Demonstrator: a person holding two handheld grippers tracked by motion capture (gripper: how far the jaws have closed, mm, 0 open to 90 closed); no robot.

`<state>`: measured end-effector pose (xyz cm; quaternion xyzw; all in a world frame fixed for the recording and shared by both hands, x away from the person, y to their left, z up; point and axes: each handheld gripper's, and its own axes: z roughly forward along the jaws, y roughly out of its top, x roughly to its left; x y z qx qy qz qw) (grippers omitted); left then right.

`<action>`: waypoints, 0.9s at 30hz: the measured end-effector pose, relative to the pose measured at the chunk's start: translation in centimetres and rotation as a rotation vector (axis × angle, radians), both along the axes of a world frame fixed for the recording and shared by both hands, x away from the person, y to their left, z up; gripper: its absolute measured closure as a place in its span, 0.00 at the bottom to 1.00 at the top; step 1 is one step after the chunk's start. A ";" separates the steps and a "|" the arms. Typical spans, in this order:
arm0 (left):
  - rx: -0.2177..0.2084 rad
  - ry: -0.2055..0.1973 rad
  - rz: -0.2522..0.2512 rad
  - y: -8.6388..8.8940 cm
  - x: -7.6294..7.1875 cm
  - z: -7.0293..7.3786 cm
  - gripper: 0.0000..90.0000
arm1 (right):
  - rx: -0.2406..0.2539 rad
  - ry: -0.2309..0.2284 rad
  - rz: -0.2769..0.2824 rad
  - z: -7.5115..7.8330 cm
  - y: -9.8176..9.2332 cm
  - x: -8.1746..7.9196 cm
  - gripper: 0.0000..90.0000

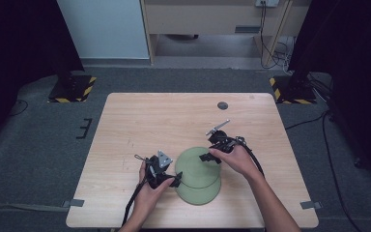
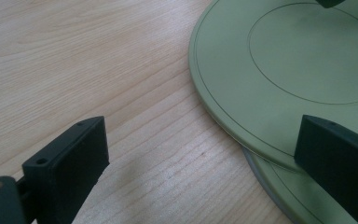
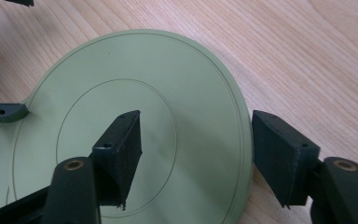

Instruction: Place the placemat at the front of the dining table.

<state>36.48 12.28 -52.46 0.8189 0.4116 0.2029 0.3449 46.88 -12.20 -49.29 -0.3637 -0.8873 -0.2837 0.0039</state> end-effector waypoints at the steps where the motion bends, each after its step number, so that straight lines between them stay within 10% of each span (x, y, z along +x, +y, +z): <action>1: 0.003 -0.001 -0.001 0.0 0.0 0.0 0.02 | 0.001 -0.002 -0.001 0.1 0.0 0.0 0.41; 27: 0.013 -0.006 0.011 -0.2 -0.1 0.0 0.01 | 0.048 -0.062 -0.017 1.8 -1.1 -0.2 0.78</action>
